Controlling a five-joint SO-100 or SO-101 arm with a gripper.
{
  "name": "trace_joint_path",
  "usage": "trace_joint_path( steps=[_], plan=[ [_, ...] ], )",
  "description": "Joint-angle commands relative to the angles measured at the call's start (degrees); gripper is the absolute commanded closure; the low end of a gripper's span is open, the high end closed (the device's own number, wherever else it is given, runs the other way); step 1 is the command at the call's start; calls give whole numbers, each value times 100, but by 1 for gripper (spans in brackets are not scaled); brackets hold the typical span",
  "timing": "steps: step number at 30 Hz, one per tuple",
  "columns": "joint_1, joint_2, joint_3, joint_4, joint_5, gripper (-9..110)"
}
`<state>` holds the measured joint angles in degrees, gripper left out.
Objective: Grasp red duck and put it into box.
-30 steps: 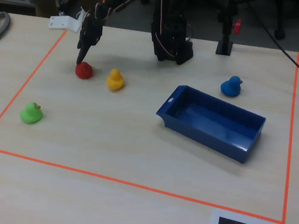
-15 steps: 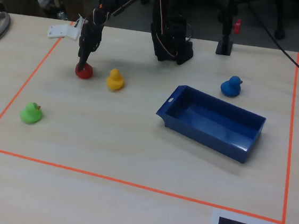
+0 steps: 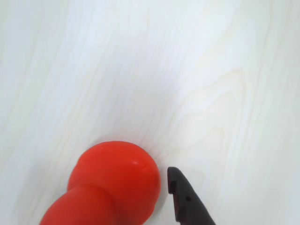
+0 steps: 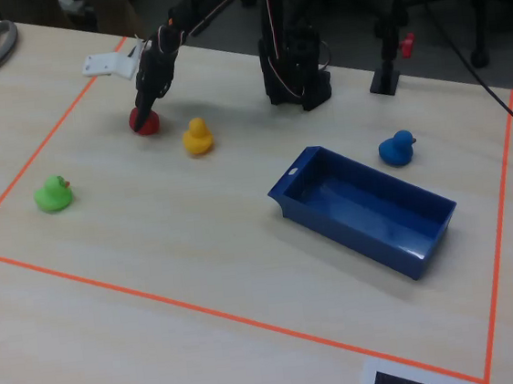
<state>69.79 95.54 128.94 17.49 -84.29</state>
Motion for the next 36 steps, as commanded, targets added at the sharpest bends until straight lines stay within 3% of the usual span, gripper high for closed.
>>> trace_joint_path(
  steps=[1,10,14,16,17,23,29,36],
  plan=[
    [18,-35,-237,-202,-70,52],
    [35,-290,35,-562,-308,58],
    [44,-334,211,-650,-536,80],
    [44,-334,343,-686,-703,99],
    [53,-334,387,-686,-756,101],
    [123,-325,554,-826,-888,101],
    [88,-97,352,-501,-387,101],
    [-483,1222,-554,1345,1046,101]
  ],
)
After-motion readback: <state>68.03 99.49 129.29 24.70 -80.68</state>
